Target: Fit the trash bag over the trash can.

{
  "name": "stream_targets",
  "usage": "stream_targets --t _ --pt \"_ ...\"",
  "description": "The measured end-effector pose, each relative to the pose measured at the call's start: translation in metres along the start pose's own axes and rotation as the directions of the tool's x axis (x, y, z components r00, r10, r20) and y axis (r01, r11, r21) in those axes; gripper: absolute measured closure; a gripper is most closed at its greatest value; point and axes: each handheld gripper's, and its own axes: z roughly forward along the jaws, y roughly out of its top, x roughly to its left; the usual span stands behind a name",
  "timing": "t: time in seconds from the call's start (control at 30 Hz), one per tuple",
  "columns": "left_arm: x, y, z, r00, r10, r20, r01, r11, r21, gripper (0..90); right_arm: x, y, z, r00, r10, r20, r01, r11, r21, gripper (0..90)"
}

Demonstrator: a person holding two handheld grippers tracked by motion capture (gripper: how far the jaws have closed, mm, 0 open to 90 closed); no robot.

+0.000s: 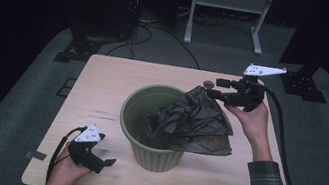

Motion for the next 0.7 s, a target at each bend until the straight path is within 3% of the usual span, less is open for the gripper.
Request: stream_targets --t 0.07,0.2,0.37,0.53,0.7 --pt "0.000 0.004 -0.007 0.9999 0.008 0.014 -0.008 0.9999 -0.009 0.0 -0.001 0.001 0.000 0.9999 0.013 0.010 -0.013 1.000 -0.004 15.2" --pt "-0.002 0.014 -0.021 0.9985 0.017 0.053 -0.016 0.9996 -0.023 0.0 -0.001 0.002 0.000 0.9997 0.010 0.020 -0.010 1.000 -0.014 11.1" --pt "-0.009 0.031 -0.039 0.9920 0.050 0.116 -0.047 0.9985 -0.029 0.0 -0.002 0.003 0.000 0.9995 0.019 0.024 -0.018 1.000 -0.017 10.8" --pt "-0.017 0.054 -0.058 0.9856 0.083 0.147 -0.078 0.9961 -0.040 0.0 -0.003 0.003 0.001 0.9997 0.015 0.020 -0.015 1.000 -0.008 10.8" --pt "-0.020 0.077 -0.073 0.9790 0.093 0.181 -0.085 0.9950 -0.053 0.0 -0.003 0.003 0.000 0.9995 0.016 0.029 -0.016 1.000 -0.007 10.8"
